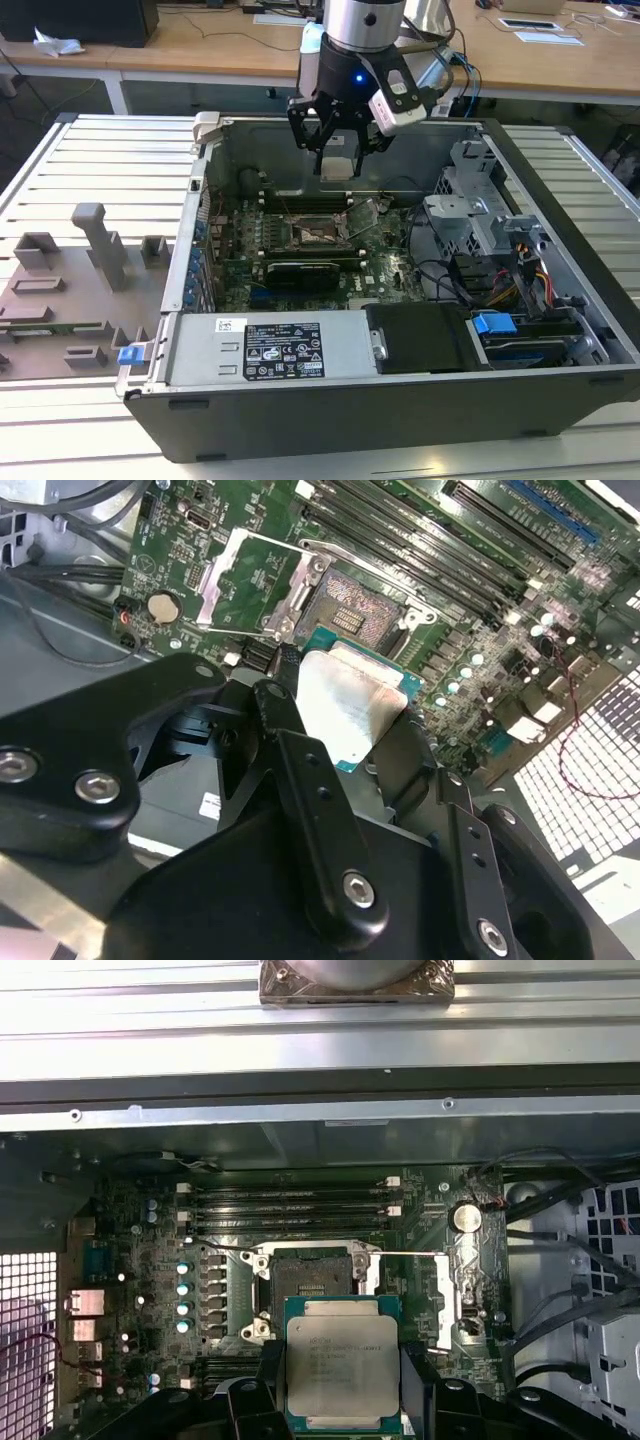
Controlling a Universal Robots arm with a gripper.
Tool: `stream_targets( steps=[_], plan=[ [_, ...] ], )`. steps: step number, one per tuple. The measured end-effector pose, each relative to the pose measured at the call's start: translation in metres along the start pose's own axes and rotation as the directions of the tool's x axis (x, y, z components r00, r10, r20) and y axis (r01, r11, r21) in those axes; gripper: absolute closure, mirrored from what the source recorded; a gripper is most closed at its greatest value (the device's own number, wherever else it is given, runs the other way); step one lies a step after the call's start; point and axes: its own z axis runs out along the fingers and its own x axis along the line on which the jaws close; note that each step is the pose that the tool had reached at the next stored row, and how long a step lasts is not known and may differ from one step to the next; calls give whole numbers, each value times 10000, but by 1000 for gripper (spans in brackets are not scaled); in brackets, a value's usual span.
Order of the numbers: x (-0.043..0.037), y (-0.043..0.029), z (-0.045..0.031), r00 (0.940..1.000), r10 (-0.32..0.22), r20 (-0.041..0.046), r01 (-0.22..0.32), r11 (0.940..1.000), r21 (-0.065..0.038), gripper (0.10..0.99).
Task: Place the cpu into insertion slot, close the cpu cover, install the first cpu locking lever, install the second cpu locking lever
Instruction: 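Place the cpu into insertion slot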
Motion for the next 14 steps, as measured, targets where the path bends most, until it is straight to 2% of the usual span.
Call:
stream_targets(
  steps=[14],
  plan=[
    [-3, -14, 153, 10000, -1, -1, 1, 10000, 0, 545]
  ],
)
